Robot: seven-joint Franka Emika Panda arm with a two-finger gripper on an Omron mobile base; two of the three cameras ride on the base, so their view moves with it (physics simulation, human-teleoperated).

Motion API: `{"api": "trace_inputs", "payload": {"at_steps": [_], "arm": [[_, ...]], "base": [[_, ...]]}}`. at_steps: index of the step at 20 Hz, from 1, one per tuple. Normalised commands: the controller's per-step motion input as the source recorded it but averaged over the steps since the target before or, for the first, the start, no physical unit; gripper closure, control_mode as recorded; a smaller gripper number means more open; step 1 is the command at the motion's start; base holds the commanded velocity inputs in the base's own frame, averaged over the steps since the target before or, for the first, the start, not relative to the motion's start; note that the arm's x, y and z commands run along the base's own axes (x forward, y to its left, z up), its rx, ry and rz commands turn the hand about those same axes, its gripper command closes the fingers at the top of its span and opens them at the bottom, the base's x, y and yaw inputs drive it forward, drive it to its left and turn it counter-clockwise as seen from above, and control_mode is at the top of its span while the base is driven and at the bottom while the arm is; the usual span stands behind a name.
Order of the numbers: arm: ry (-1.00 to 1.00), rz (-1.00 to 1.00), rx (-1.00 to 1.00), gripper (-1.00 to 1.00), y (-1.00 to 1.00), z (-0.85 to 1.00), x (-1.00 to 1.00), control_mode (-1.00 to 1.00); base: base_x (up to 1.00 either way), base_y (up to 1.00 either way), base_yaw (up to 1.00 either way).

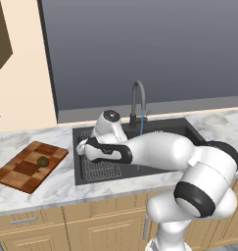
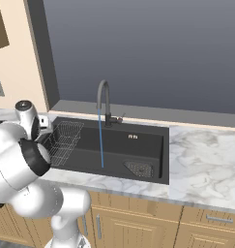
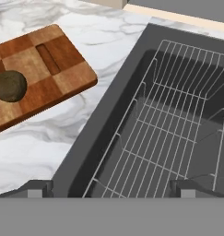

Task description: Pick the kiwi from the sink and place it on the cutting board to airdry. Then turn off the sink faucet.

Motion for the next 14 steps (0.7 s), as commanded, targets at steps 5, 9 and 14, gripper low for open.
{"api": "trace_inputs", "payload": {"at_steps": [5,9,14], "arm": [[0.0,0.0,0.0,-1.0,-0.24,0.01,0.0,-1.0],[0.0,0.0,0.0,-1.0,-0.3,0.01,-0.01,-1.0],[0.0,0.0,0.01,-1.0,-0.29,0.0,0.0,-1.0]], "base": [[0.0,0.0,0.0],[0.0,0.0,0.0],[0.0,0.0,0.0]]}}
